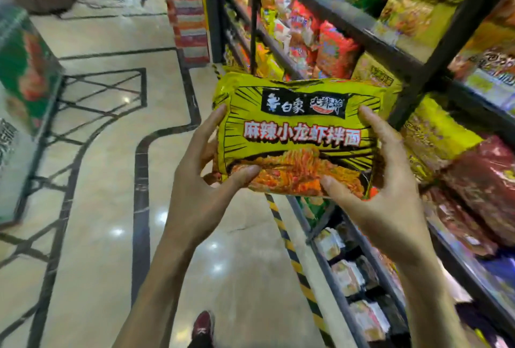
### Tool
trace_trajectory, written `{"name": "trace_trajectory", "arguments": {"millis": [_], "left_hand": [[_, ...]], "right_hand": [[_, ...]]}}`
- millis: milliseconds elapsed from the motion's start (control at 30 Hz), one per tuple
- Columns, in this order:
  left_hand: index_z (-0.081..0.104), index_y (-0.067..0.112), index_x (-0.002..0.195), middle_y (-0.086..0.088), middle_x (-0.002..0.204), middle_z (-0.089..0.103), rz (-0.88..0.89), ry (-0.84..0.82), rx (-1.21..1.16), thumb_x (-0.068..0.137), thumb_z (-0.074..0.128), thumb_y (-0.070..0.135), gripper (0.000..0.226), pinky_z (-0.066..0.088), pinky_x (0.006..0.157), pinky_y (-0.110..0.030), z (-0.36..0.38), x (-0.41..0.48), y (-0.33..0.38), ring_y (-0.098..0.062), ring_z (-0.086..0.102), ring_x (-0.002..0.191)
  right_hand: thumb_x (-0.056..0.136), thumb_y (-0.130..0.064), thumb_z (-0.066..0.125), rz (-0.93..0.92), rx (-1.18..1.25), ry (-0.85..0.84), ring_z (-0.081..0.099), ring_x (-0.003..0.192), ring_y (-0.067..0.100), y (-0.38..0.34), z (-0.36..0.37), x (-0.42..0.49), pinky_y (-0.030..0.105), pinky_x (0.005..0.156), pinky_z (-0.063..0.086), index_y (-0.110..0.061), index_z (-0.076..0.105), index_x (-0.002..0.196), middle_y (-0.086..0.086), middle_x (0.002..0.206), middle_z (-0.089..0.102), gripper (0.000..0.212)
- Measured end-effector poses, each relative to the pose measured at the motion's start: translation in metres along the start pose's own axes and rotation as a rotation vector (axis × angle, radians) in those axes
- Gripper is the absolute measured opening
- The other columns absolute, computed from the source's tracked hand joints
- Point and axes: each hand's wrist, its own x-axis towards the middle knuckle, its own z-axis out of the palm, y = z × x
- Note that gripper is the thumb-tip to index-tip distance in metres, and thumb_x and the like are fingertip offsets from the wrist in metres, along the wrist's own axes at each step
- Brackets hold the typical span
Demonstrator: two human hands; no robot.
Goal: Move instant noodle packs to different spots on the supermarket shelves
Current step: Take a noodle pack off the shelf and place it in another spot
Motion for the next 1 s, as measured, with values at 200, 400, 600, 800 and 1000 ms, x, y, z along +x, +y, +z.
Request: {"name": "trace_trajectory", "arguments": {"millis": [200,400,600,800,1000], "left_hand": [[0.039,0.045,0.148,0.007,0.141,0.062,-0.078,-0.08,0.04,0.084,0.082,0.018,0.082,0.055,0.083,-0.016,-0.094,0.054,-0.044,-0.005,0.063,0.124],[0.039,0.044,0.152,0.003,0.149,0.056,-0.089,-0.083,0.109,0.085,0.083,0.022,0.084,0.059,0.089,-0.025,-0.167,0.098,-0.087,-0.014,0.059,0.132],[0.039,0.051,0.149,0.0,0.144,0.061,-0.113,-0.055,0.131,0.083,0.082,0.025,0.083,0.061,0.089,-0.031,-0.204,0.153,-0.124,-0.011,0.062,0.127],[0.036,0.055,0.149,0.001,0.143,0.061,-0.121,-0.062,0.129,0.084,0.078,0.028,0.081,0.062,0.092,-0.043,-0.211,0.23,-0.168,-0.014,0.063,0.126],[0.042,0.048,0.149,0.013,0.146,0.056,-0.088,-0.096,0.095,0.083,0.083,0.026,0.081,0.06,0.09,-0.028,-0.203,0.349,-0.208,-0.008,0.061,0.127]], "right_hand": [[0.081,-0.016,0.081,0.089,0.07,-0.049,0.047,0.137,0.011,-0.011,0.11,0.037,0.048,0.11,0.043,-0.049,0.034,0.148,-0.02,0.15,0.043,0.088],[0.08,-0.01,0.083,0.125,0.144,-0.072,0.049,0.135,0.008,-0.004,0.202,0.075,0.044,0.11,0.044,-0.047,0.037,0.147,-0.017,0.149,0.046,0.089],[0.078,-0.013,0.084,0.122,0.155,-0.099,0.056,0.13,0.016,0.014,0.258,0.129,0.046,0.103,0.05,-0.041,0.038,0.149,-0.005,0.146,0.052,0.089],[0.076,-0.025,0.086,0.106,0.01,-0.092,0.061,0.12,0.005,0.032,0.293,0.205,0.042,0.1,0.053,-0.041,0.039,0.146,-0.016,0.135,0.058,0.086],[0.071,-0.024,0.088,0.135,-0.051,-0.03,0.066,0.109,0.004,0.057,0.32,0.308,0.038,0.097,0.054,-0.053,0.041,0.134,-0.018,0.123,0.065,0.084]]}}
